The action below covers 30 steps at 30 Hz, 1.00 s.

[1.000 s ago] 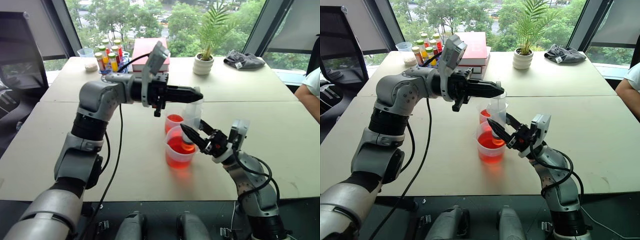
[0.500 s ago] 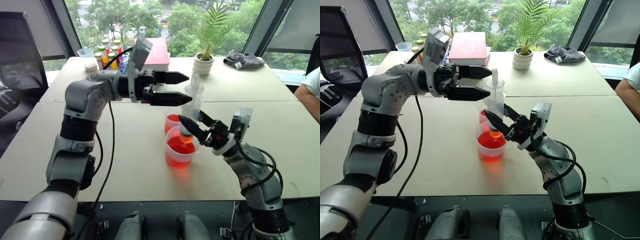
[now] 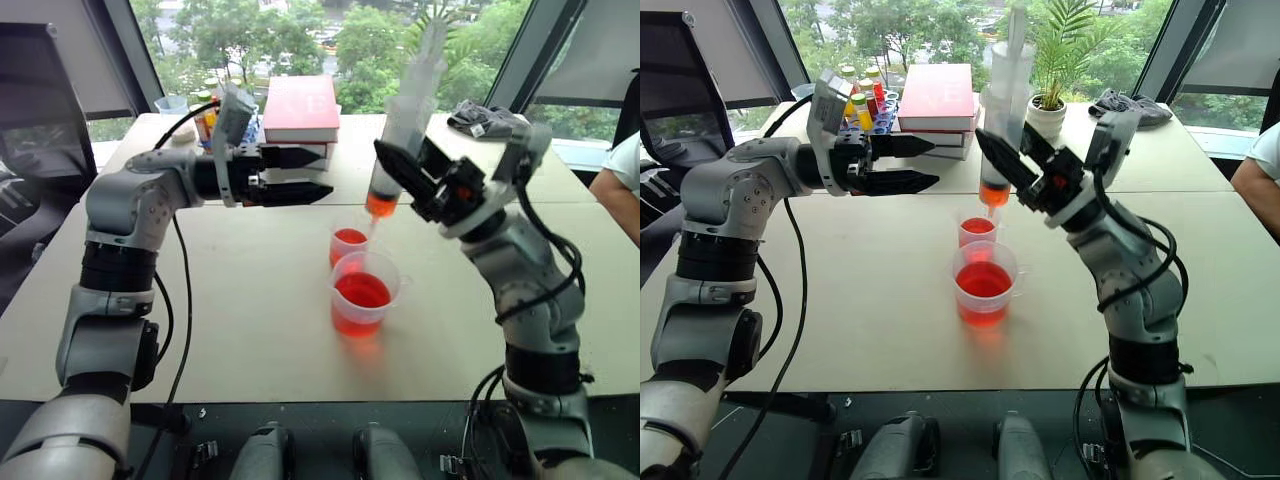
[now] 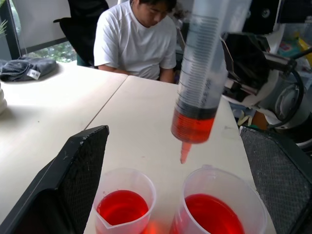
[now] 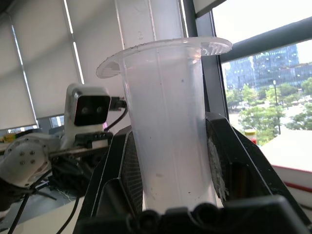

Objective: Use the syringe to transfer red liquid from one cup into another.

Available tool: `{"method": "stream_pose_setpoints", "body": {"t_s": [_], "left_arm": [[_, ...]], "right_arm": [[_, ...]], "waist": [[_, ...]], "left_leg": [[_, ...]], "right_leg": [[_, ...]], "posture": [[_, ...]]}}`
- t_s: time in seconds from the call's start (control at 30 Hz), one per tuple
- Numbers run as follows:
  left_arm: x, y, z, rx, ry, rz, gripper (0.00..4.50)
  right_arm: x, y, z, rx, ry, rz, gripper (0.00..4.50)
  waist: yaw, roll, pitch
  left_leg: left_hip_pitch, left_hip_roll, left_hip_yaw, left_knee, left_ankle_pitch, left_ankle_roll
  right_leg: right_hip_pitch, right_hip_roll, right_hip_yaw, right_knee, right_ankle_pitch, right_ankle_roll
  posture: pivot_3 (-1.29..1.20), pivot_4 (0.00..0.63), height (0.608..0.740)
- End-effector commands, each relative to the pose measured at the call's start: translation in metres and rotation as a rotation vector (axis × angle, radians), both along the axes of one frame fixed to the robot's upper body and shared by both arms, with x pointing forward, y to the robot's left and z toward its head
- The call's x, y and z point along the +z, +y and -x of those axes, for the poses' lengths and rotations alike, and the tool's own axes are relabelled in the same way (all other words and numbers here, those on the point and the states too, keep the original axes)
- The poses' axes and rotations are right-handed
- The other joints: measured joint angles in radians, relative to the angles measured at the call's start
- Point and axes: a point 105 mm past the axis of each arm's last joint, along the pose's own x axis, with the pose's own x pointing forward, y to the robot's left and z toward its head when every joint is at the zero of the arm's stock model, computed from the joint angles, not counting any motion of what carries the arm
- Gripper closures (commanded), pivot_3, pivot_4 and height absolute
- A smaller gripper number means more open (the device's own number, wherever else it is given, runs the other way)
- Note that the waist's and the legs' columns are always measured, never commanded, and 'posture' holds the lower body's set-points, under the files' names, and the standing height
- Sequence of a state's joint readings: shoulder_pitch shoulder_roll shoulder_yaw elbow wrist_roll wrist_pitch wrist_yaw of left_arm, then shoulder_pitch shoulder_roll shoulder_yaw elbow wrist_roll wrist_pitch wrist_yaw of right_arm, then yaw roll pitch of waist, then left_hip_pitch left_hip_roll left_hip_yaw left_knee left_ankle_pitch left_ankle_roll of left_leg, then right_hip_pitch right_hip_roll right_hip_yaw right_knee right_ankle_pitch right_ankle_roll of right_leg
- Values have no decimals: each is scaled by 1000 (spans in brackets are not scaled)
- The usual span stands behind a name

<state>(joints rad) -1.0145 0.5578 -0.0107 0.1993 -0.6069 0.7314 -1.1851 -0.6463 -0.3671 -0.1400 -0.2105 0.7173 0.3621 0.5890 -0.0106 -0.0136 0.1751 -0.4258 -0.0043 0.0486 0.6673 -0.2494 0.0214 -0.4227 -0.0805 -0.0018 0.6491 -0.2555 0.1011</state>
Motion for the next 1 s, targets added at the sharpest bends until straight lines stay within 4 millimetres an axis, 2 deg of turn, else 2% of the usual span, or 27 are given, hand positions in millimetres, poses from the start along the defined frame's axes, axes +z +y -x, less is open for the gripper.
{"method": "stream_pose_setpoints", "body": {"t_s": [0.03, 0.1, 0.2, 0.33, 0.5, 0.7, 1.0], "left_arm": [[11, 3, 2, 15, -54, 26, 62], [12, 2, 3, 16, -59, 28, 62], [16, 0, 4, 15, -75, 38, 62], [25, -7, 4, 11, -98, 63, 62], [45, -27, 0, -22, -154, 113, 62], [60, -44, -2, -69, -188, 143, 62], [49, -59, -8, -115, -162, 117, 62]], "right_arm": [[-2, -2, -19, -14, -18, -1, 3056], [-10, 2, -28, -8, -10, 7, 3056], [-32, 9, -41, -1, 17, 23, 3056], [-52, 12, -48, -9, 30, 41, 3056], [-56, 15, -50, -11, 25, 48, 3056], [-63, 17, -49, -6, 34, 67, 3056], [-64, 20, -45, -4, 28, 74, 3056]], "waist": [[-1, 0, 0], [-2, 0, 0], [-4, 0, 0], [-3, 0, 0], [-1, 0, 0], [-6, 0, 0], [-4, 0, 0]], "left_leg": [[0, 0, 0, 0, 0, 0], [0, 0, 0, 0, 0, 0], [-1, 0, 1, -1, 0, 0], [0, 0, 1, -1, 0, 0], [-1, 0, 1, 0, 0, 0], [-1, 0, 1, -1, 0, 0], [-1, 0, 1, -1, 0, 0]], "right_leg": [[0, 0, 0, 0, 0, 0], [0, 0, 0, -1, 0, 0], [-1, 0, 0, -1, 0, 0], [-1, 0, 0, 0, 0, 0], [-1, -1, 0, 0, 0, 0], [-1, 0, 0, 0, 0, 0], [-1, 0, 0, 0, 0, 0]], "posture": [[0, 150, 740], [0, 150, 740], [0, 150, 740], [0, 150, 740], [0, 150, 740], [0, 150, 740], [0, 150, 740]]}}
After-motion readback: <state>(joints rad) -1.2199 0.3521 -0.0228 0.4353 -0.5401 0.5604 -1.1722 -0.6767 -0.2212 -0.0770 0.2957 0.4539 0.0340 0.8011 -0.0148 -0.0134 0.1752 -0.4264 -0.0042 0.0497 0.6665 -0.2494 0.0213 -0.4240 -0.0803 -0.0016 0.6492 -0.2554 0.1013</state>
